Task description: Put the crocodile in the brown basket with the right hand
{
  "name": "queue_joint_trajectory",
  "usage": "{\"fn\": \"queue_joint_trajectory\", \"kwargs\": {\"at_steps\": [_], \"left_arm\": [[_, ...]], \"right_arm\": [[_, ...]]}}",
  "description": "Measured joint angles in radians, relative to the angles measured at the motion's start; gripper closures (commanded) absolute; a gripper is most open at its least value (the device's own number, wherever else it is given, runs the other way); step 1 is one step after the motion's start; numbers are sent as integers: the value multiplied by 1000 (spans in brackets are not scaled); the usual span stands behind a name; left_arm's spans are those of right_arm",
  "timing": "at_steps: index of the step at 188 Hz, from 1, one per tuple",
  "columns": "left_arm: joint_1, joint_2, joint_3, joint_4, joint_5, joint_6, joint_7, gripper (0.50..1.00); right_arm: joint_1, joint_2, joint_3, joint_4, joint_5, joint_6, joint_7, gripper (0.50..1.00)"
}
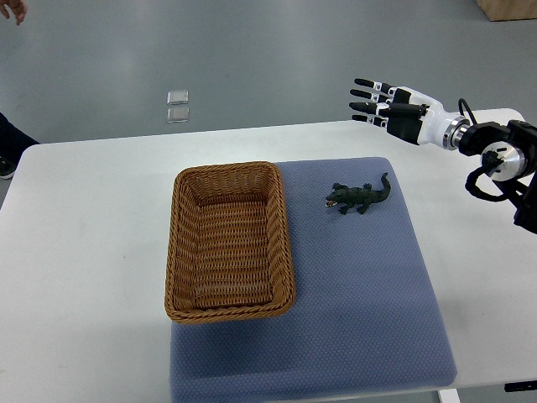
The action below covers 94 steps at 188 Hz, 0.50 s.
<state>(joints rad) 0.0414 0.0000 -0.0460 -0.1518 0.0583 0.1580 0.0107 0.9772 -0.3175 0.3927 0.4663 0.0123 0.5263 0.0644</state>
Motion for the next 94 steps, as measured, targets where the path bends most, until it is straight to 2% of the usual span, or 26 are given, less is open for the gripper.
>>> {"fn": "queue_joint_trajectory", "kwargs": {"at_steps": [94], "left_arm": [[1,0,2,6,0,-2,0,500]], "right_arm": [[0,1,-9,2,-19,11,1,572]]}}
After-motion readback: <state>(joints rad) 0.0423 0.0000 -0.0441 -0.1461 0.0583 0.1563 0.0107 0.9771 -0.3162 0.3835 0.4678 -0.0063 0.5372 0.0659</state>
